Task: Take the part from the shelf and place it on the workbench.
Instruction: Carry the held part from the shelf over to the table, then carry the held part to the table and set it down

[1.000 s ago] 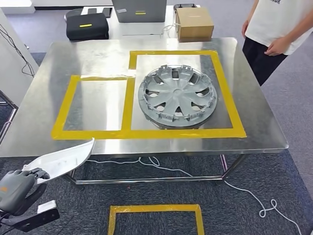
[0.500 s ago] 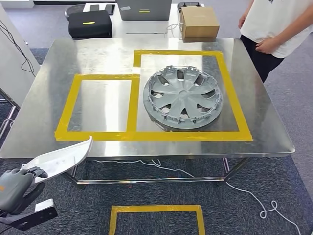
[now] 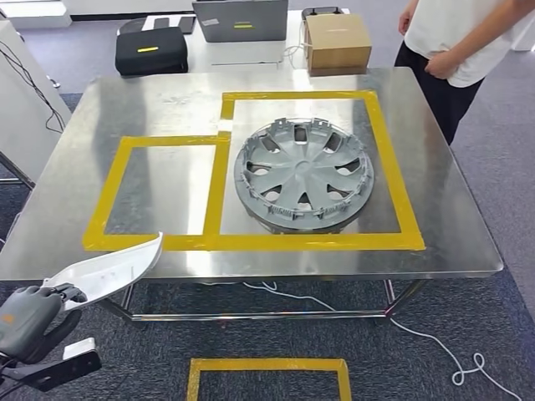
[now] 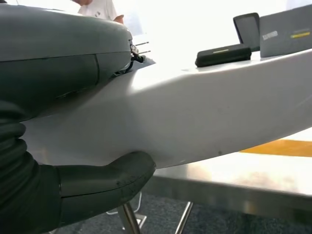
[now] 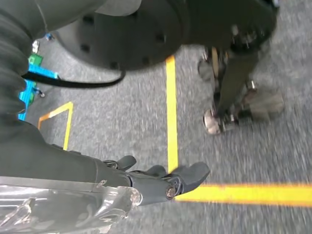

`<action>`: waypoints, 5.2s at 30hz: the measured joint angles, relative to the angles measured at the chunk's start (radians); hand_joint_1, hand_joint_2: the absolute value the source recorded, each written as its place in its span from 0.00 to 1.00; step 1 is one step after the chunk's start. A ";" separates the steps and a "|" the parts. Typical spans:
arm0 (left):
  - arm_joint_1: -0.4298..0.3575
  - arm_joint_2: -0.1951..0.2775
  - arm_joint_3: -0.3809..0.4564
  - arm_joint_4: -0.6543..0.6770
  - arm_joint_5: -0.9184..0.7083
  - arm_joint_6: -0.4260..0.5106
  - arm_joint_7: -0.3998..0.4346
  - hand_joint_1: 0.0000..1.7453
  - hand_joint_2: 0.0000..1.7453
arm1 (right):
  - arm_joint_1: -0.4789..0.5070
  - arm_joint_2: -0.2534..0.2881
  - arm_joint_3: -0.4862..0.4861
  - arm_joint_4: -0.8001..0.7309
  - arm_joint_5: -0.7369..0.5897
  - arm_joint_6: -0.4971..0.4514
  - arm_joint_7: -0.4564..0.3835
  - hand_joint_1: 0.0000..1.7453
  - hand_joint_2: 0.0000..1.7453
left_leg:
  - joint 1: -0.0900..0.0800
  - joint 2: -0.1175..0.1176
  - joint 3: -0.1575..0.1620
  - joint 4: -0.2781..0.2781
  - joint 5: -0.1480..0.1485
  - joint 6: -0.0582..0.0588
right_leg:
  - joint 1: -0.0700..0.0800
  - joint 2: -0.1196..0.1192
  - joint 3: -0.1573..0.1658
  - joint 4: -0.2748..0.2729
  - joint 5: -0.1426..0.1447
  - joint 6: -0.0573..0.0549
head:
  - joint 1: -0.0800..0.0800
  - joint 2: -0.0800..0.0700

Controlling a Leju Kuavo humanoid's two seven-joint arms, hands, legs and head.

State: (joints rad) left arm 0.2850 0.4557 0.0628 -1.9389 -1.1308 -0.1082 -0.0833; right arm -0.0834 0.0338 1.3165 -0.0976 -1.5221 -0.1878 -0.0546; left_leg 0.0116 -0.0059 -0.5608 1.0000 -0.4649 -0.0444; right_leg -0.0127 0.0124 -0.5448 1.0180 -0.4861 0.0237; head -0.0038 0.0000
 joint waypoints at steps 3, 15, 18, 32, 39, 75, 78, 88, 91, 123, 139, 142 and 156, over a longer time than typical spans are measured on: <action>0.000 0.002 0.000 0.000 0.000 -0.001 0.000 1.00 1.00 | 0.000 0.000 0.002 0.000 0.000 -0.001 0.000 0.00 1.00 | 0.001 0.001 -0.093 0.172 -0.072 -0.010 | 0.000 -0.002 0.012 -0.001 -0.011 -0.014 | -0.006 0.000; 0.001 -0.003 -0.002 -0.001 -0.010 0.001 0.002 1.00 1.00 | -0.003 0.000 0.002 0.000 0.000 -0.002 0.001 0.00 1.00 | -0.002 0.001 -0.067 0.010 0.051 0.027 | 0.006 -0.001 0.082 -0.006 -0.090 0.027 | -0.004 0.000; 0.001 -0.003 -0.002 -0.002 -0.009 0.000 0.002 1.00 1.00 | -0.004 0.000 0.002 0.000 0.000 -0.002 0.001 0.00 1.00 | -0.001 0.002 -0.051 0.007 0.035 0.042 | 0.006 -0.004 -0.010 0.161 -0.154 0.036 | 0.002 0.000; -0.004 -0.012 -0.002 -0.002 -0.021 0.001 0.011 1.00 1.00 | 0.001 0.000 0.003 0.000 0.000 -0.004 0.004 0.00 1.00 | -0.012 -0.003 0.019 -0.005 -0.014 0.033 | 0.014 0.001 -0.055 0.021 0.031 0.012 | -0.005 0.000; -0.004 -0.013 -0.002 -0.002 -0.024 0.002 0.012 1.00 1.00 | -0.002 0.000 0.003 0.000 0.000 -0.004 0.004 0.00 1.00 | -0.012 -0.003 0.021 -0.012 -0.011 0.021 | 0.014 0.000 -0.054 0.021 0.030 0.005 | -0.004 0.000; -0.578 -0.345 -0.084 0.463 -0.179 -0.035 0.049 1.00 1.00 | -0.020 -0.001 0.075 0.000 0.006 0.021 0.010 0.00 1.00 | -0.015 -0.003 0.019 -0.012 -0.004 0.023 | 0.011 -0.001 -0.051 0.012 0.043 0.010 | -0.004 0.000; -0.607 -0.374 -0.107 0.490 -0.180 -0.035 0.052 1.00 1.00 | -0.019 -0.002 0.079 0.000 0.006 0.022 0.010 0.00 1.00 | -0.015 -0.003 0.019 -0.012 -0.004 0.024 | 0.011 0.000 -0.051 0.011 0.043 0.011 | -0.004 0.000; -0.695 -0.436 -0.154 0.582 -0.180 -0.028 0.047 1.00 1.00 | -0.019 -0.002 0.079 0.000 0.002 0.027 0.000 0.00 1.00 | -0.015 -0.003 0.019 -0.012 -0.004 0.024 | 0.011 0.000 -0.052 0.011 0.043 0.011 | -0.004 0.000; -0.709 -0.446 -0.157 0.601 -0.181 -0.028 0.049 1.00 1.00 | -0.018 -0.002 0.079 0.000 0.002 0.027 0.000 0.00 1.00 | -0.015 -0.002 0.019 -0.012 -0.004 0.024 | 0.011 0.000 -0.052 0.010 0.043 0.011 | -0.004 0.000; -0.896 -0.535 -0.055 1.025 -0.380 0.063 0.154 1.00 1.00 | -0.018 -0.010 0.045 0.000 0.000 0.004 0.013 0.00 1.00 | -0.015 -0.002 0.018 -0.012 -0.003 0.025 | 0.010 0.000 -0.052 0.010 0.045 0.012 | -0.004 0.000; -0.889 -0.542 0.065 1.036 -0.439 0.057 0.193 1.00 1.00 | -0.018 -0.011 0.045 0.000 0.000 -0.008 0.031 0.00 1.00 | -0.015 -0.002 0.018 -0.012 -0.003 0.025 | 0.010 0.000 -0.051 0.010 0.045 0.012 | -0.004 0.000; -0.889 -0.542 0.071 1.036 -0.439 0.057 0.192 1.00 1.00 | -0.018 -0.011 0.045 0.000 0.000 -0.008 0.031 0.00 1.00 | -0.015 -0.002 0.018 -0.012 -0.003 0.025 | 0.010 0.000 -0.051 0.009 0.045 0.012 | -0.004 0.000; -0.889 -0.542 0.076 1.037 -0.420 0.027 0.103 0.50 1.00 | -0.018 -0.012 0.045 0.000 0.000 -0.009 0.018 0.00 0.50 | -0.015 -0.002 0.018 -0.012 -0.003 0.025 | 0.011 0.000 -0.051 0.009 0.045 0.012 | -0.004 0.000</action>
State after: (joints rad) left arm -0.6037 -0.0858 0.1385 -0.9015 -1.5505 -0.0816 0.0196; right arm -0.1016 0.0214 1.3611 -0.0977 -1.5221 -0.1964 -0.0367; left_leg -0.0037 -0.0083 -0.5430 0.9884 -0.4679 -0.0192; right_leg -0.0022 0.0125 -0.5962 1.0275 -0.4412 0.0354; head -0.0075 0.0000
